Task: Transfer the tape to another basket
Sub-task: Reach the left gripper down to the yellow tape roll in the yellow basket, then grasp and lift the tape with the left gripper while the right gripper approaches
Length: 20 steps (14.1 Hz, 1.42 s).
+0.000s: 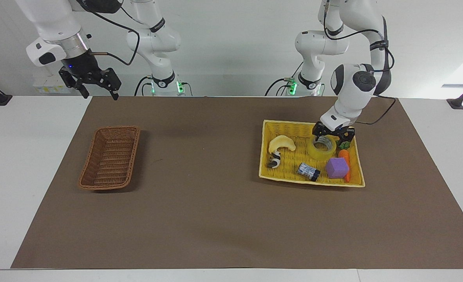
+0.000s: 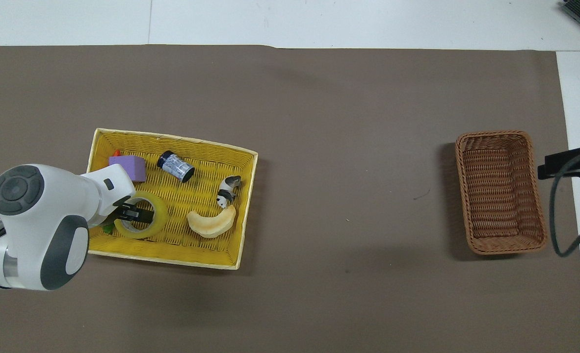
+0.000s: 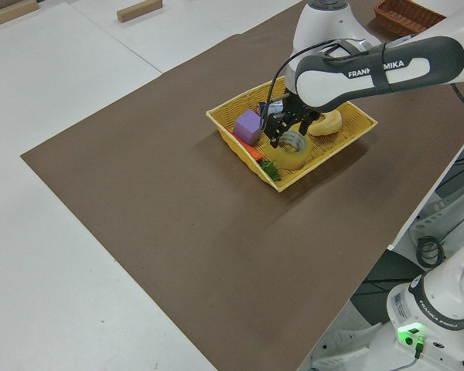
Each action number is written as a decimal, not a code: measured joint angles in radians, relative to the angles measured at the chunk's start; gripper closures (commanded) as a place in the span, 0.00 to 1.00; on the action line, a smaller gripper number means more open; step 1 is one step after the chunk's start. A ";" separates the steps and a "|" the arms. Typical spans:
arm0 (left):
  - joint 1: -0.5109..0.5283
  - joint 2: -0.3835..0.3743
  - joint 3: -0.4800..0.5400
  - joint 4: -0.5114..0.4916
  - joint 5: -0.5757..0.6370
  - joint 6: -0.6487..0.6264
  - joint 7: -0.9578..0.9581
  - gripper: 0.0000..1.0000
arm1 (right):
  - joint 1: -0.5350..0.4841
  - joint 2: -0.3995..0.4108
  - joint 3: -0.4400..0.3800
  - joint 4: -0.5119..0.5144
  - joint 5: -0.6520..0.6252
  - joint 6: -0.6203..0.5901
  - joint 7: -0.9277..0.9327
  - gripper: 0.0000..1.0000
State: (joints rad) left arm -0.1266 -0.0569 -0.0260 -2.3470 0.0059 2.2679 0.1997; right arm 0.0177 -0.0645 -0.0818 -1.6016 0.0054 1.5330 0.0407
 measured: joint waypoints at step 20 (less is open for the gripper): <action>0.030 -0.034 0.010 0.323 0.003 -0.398 -0.069 1.00 | 0.003 -0.010 0.003 -0.023 0.022 -0.001 0.000 0.00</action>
State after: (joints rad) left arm -0.0970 -0.0908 -0.0158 -2.0238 0.0089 1.8703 0.1303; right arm 0.0211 -0.0749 -0.0788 -1.6246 0.0270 1.5320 0.0409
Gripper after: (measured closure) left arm 0.775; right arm 0.000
